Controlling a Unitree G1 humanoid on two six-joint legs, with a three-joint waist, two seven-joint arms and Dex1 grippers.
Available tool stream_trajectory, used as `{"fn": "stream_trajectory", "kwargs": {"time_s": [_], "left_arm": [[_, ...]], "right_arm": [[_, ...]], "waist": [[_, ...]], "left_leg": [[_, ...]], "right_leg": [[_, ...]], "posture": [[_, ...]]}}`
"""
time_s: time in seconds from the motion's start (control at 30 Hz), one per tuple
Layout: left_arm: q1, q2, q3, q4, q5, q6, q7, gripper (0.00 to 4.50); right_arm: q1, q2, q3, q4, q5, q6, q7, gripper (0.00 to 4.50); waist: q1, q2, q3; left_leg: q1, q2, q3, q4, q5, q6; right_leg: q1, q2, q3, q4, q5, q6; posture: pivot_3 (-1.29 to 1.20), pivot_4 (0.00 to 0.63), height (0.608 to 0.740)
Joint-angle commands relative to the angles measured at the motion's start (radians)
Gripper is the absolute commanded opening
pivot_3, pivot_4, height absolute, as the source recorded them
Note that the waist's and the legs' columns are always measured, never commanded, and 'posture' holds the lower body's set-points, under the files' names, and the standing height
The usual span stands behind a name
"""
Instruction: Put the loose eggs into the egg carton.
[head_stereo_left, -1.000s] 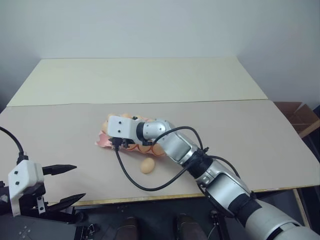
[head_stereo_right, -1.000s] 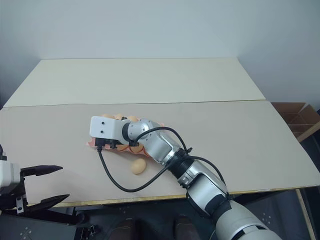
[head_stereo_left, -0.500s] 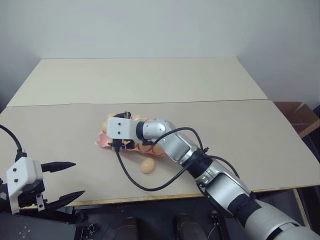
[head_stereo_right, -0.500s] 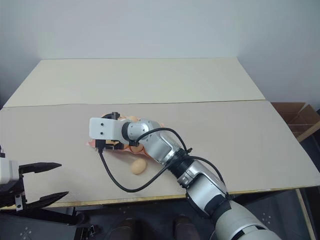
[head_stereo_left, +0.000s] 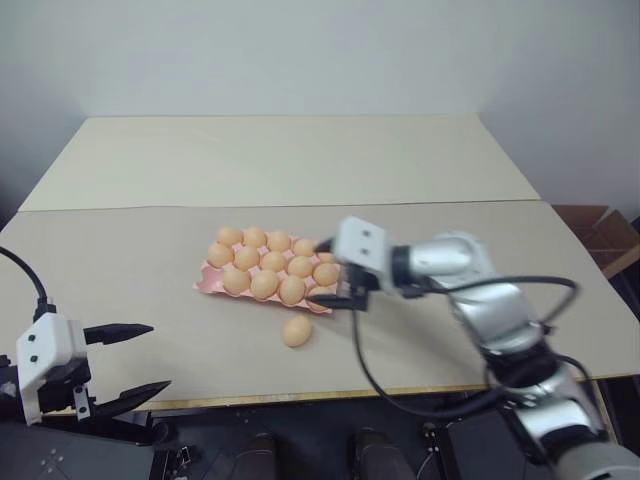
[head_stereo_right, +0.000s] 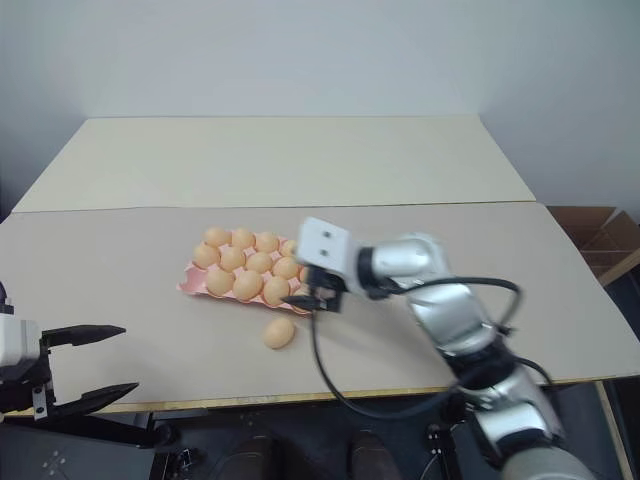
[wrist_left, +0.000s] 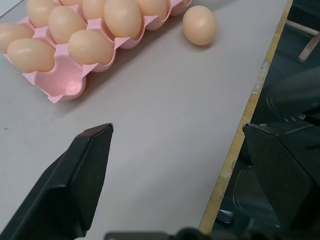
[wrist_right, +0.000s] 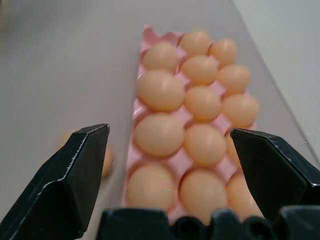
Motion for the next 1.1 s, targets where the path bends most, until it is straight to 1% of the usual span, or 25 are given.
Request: {"fn": "stream_trajectory", "kwargs": {"time_s": [0.03, 0.17, 0.3, 0.4, 0.57, 0.67, 0.73, 0.83, 0.9, 0.97, 1.1], "left_arm": [[-0.013, 0.011, 0.007, 0.014, -0.011, -0.014, -0.013, 4.50], [-0.022, 0.021, 0.016, 0.014, -0.016, -0.005, -0.021, 4.50], [-0.029, 0.027, 0.021, 0.015, -0.022, 0.003, -0.025, 4.50], [-0.045, 0.031, 0.008, 0.019, -0.027, 0.007, -0.022, 4.50], [-0.097, 0.012, -0.034, 0.028, -0.072, 0.038, -0.002, 4.50], [-0.145, -0.038, -0.129, 0.006, -0.109, 0.063, 0.028, 4.50], [-0.172, -0.063, -0.183, -0.002, -0.107, 0.073, 0.058, 4.50], [-0.223, -0.117, -0.307, -0.016, -0.070, 0.071, 0.121, 4.50], [-0.245, -0.131, -0.373, -0.012, -0.035, 0.055, 0.138, 4.50], [-0.297, -0.165, -0.457, 0.016, 0.020, 0.032, 0.180, 4.50], [-0.386, -0.232, -0.560, 0.069, 0.071, 0.006, 0.230, 4.50]], "right_arm": [[0.058, -0.115, -0.104, -0.132, 0.107, 0.015, 0.079, 4.48], [0.150, -0.246, -0.198, -0.179, 0.172, 0.008, 0.109, 4.48], [0.204, -0.315, -0.248, -0.195, 0.210, 0.012, 0.098, 4.48], [0.224, -0.334, -0.250, -0.204, 0.214, 0.011, 0.066, 4.48], [0.224, -0.326, -0.245, -0.214, 0.235, 0.038, 0.010, 4.48], [0.209, -0.309, -0.229, -0.211, 0.236, 0.058, -0.047, 4.48], [0.203, -0.307, -0.219, -0.212, 0.234, 0.061, -0.072, 4.48], [0.190, -0.304, -0.216, -0.212, 0.236, 0.074, -0.106, 4.48], [0.184, -0.304, -0.216, -0.212, 0.241, 0.081, -0.121, 4.48], [0.182, -0.303, -0.219, -0.212, 0.244, 0.088, -0.138, 4.48], [0.186, -0.304, -0.222, -0.225, 0.246, 0.099, -0.168, 4.48]], "waist": [[-0.003, 0.000, 0.000], [-0.005, 0.000, 0.000], [-0.004, 0.000, 0.000], [-0.002, 0.000, 0.000], [0.000, 0.000, 0.000], [0.001, 0.000, 0.000], [0.002, 0.000, 0.000], [0.005, 0.000, 0.000], [0.009, -0.001, 0.000], [0.012, -0.001, 0.000], [0.023, -0.001, 0.000]], "left_leg": [[0.000, 0.000, 0.000, 0.000, 0.000, 0.000], [0.001, 0.001, 0.001, 0.000, 0.000, 0.000], [0.001, 0.000, 0.001, 0.000, 0.000, 0.000], [0.001, 0.000, 0.001, 0.000, 0.000, 0.000], [0.001, 0.000, 0.001, 0.000, 0.000, 0.000], [0.001, 0.000, 0.001, 0.000, 0.000, 0.000], [0.000, 0.000, 0.001, 0.000, 0.000, 0.000], [0.000, -0.001, 0.001, 0.000, 0.000, 0.000], [0.000, -0.001, 0.001, 0.000, 0.000, 0.000], [0.000, -0.001, 0.001, 0.000, 0.000, 0.000], [0.000, -0.001, 0.001, 0.001, 0.000, 0.000]], "right_leg": [[0.000, 0.000, 0.000, 0.000, 0.000, 0.000], [0.000, 0.001, 0.001, 0.000, 0.000, 0.000], [0.001, 0.001, 0.001, -0.001, 0.000, 0.000], [0.001, 0.001, 0.001, -0.001, 0.000, 0.000], [0.001, 0.001, 0.002, -0.001, 0.000, 0.000], [0.001, 0.001, 0.002, -0.001, 0.000, 0.001], [0.001, 0.001, 0.002, -0.001, 0.000, 0.001], [0.001, 0.001, 0.002, -0.001, 0.000, 0.001], [0.001, 0.001, 0.003, -0.001, 0.000, 0.001], [0.001, 0.001, 0.003, -0.001, 0.000, 0.001], [0.001, 0.001, 0.003, -0.001, 0.000, 0.001]], "posture": [[0.00, 0.150, 0.740], [0.00, 0.150, 0.740], [0.00, 0.150, 0.740], [0.00, 0.150, 0.740], [0.00, 0.150, 0.740], [0.00, 0.150, 0.740], [0.00, 0.150, 0.740], [0.00, 0.150, 0.740], [0.00, 0.150, 0.740], [0.00, 0.150, 0.740], [0.00, 0.150, 0.740]]}}
